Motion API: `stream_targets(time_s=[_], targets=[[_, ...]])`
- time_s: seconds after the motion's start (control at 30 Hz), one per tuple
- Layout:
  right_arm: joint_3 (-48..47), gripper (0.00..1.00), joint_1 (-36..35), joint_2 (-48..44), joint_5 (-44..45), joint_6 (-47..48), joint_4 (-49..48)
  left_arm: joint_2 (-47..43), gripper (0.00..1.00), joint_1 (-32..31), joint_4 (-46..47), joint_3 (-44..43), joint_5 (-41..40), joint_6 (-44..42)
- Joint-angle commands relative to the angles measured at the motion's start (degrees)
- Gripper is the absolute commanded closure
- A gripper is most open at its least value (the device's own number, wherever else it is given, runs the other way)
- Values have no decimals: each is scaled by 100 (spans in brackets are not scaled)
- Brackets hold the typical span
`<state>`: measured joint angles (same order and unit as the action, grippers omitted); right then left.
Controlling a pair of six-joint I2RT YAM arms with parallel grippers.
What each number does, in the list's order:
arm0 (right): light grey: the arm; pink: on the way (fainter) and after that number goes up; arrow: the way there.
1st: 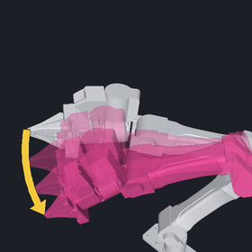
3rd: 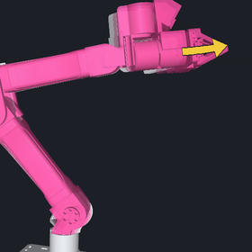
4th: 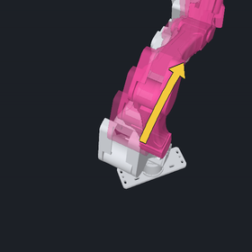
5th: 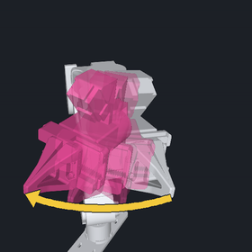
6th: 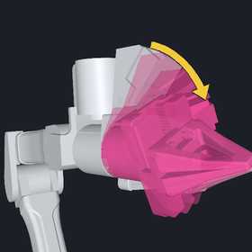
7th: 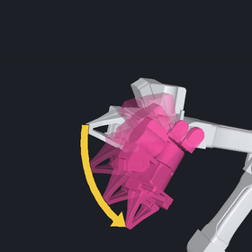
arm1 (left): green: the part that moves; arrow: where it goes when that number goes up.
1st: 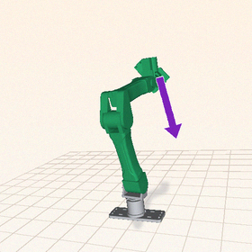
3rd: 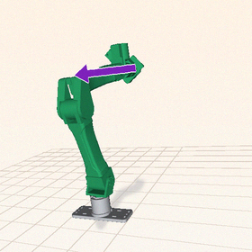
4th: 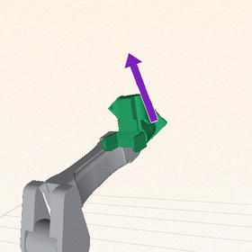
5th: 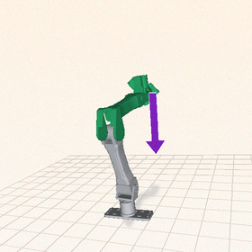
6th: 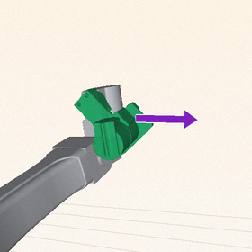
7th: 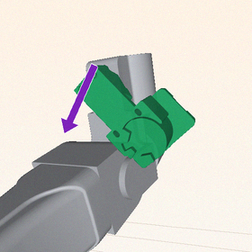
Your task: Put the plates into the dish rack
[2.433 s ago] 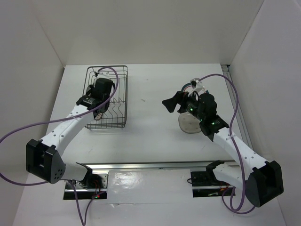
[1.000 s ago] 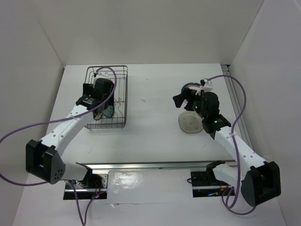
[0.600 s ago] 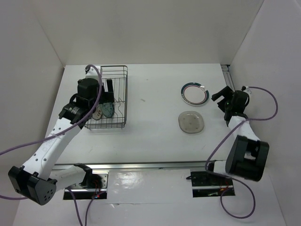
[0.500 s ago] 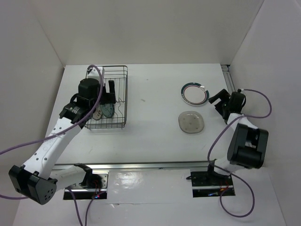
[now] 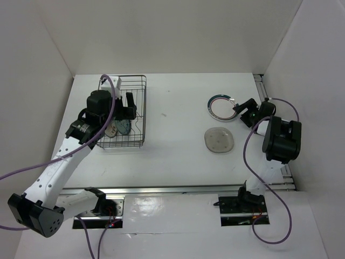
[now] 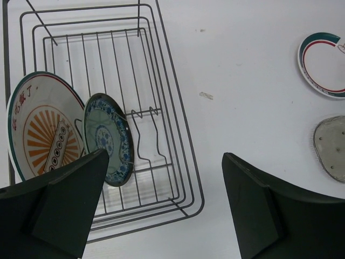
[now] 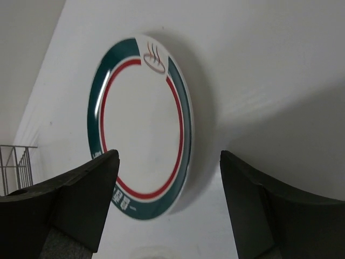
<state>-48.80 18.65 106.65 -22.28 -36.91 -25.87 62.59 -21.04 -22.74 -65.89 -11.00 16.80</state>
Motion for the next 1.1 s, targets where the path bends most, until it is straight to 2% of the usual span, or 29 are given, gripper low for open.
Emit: stream_targets(time_s=[0.0, 0.1, 0.13, 0.23, 0.27, 0.33, 0.43, 0.47, 0.53, 0.67, 0.77, 0.8, 0.93, 1.03, 1.07], targets=[[-192, 17, -64, 654, -48, -10, -14, -106, 0, 12, 200, -65, 213, 69], [-420, 20, -116, 1137, -127, -71, -155, -106, 0, 12, 200, -65, 213, 69], [-472, 25, -116, 1243, -127, -71, -155, -106, 0, 12, 200, -65, 213, 69], [-640, 30, -116, 1499, -224, -176, -16, -106, 0, 12, 200, -65, 266, 69], [-727, 39, -116, 1499, -163, -177, 64, -106, 0, 12, 200, -65, 266, 69], [-921, 47, -116, 1499, -101, -115, 309, -106, 0, 12, 200, -65, 213, 69], [-1052, 64, -116, 1622, -101, -115, 460, -106, 0, 12, 200, -65, 213, 69], [-1053, 72, -116, 1683, -170, -63, 529, -54, 0, 12, 200, -65, 213, 69], [-1115, 98, -116, 1763, -223, -62, 600, -54, 0, 12, 200, -65, 213, 69], [-1062, 100, -116, 1755, -285, -62, 600, 78, 0, 12, 200, -65, 160, 69], [-861, 100, -116, 1500, -793, -342, 180, 140, 0, 12, 200, -65, 256, 122], [-755, 100, -116, 1395, -960, -509, -361, 140, 0, 12, 200, -65, 335, 122], [-202, 100, -432, 525, -1279, -1536, -1920, 262, 0, 12, 541, 128, 985, 464], [-288, 100, -940, -89, -1392, -1609, -2029, 508, 0, 12, 753, 182, 1583, 605], [-497, 100, -1125, -240, -1393, -1340, -1897, 631, 0, 12, 876, 234, 1793, 605]])
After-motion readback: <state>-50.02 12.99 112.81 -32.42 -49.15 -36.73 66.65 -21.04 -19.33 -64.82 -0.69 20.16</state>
